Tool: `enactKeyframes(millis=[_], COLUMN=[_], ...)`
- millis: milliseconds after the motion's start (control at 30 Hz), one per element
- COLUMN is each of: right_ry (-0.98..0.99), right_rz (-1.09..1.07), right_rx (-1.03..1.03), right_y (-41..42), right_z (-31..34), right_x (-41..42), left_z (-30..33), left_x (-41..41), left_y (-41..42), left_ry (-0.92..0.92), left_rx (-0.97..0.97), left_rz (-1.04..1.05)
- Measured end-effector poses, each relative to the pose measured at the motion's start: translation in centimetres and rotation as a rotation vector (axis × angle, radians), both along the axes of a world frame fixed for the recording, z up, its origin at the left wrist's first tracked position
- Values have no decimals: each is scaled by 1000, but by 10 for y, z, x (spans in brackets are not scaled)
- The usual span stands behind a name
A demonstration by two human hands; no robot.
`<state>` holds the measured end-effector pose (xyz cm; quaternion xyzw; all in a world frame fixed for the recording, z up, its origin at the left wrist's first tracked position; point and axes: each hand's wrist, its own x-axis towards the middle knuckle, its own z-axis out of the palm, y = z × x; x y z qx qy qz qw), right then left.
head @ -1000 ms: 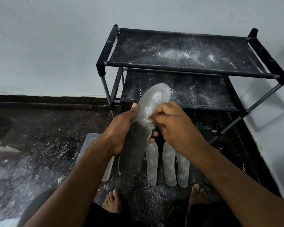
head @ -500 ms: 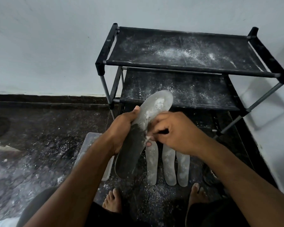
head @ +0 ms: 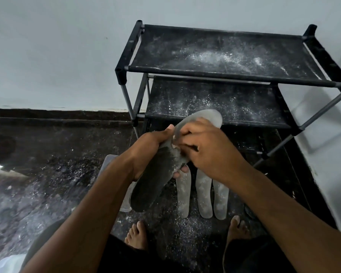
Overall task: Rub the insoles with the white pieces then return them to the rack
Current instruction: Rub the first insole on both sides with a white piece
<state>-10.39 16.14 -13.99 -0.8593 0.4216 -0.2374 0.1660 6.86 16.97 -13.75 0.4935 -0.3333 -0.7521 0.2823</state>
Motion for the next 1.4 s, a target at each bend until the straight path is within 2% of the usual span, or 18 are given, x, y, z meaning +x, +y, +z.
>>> enactKeyframes(millis=[100, 167, 233, 333, 433, 533, 600, 667, 700, 800, 900, 1000, 1100, 1167, 1267, 1333, 1400], right_ry=[155, 101, 0, 55, 155, 28, -118, -103, -27, 160, 6, -173, -151, -120, -212, -285, -270], right_rz=[137, 172, 92, 27, 127, 164, 42, -38, -32, 120, 140, -104, -201, -77, 22, -114, -239], right_rx=[146, 225, 145, -22, 127, 296, 174, 13, 7, 176, 232, -4, -94, -17, 72, -13, -96], right_y=[7, 7, 2, 3, 10, 11, 8, 6, 7, 13, 13, 7, 7, 14, 15, 7, 1], right_z=[-6, -5, -3, -3, -7, -4, -3, -2, -3, -9, -5, -2, -8, -14, -11, -7, -7], right_x=[6, 3, -1, 6, 14, 9, 5, 5, 7, 12, 10, 5, 12, 19, 18, 10, 6], left_z=[-1, -2, 0, 4, 0, -3, -3, -1, -2, -6, -6, -8, -14, -19, -22, -20, -19], left_x=[-1, 0, -1, -5, -1, 2, 1, -2, -2, 2, 3, -2, -7, -7, -5, -6, -9], left_y=[-1, -2, -1, 0, -2, -3, -3, -3, -3, -6, -6, -5, -6, -6, -7, -6, -5], left_ry=[-15, 19, 56, 90, 45, 66, 89, 110, 112, 80, 134, 221, 361, 378, 411, 438, 452], left_rx=[2, 30, 32, 33, 38, 40, 43, 50, 58, 59, 73, 96, 111, 102, 87, 58, 31], left_rz=[48, 80, 74, 87, 128, 126, 97, 56, 59, 103, 119, 76, 103, 136, 144, 107, 75])
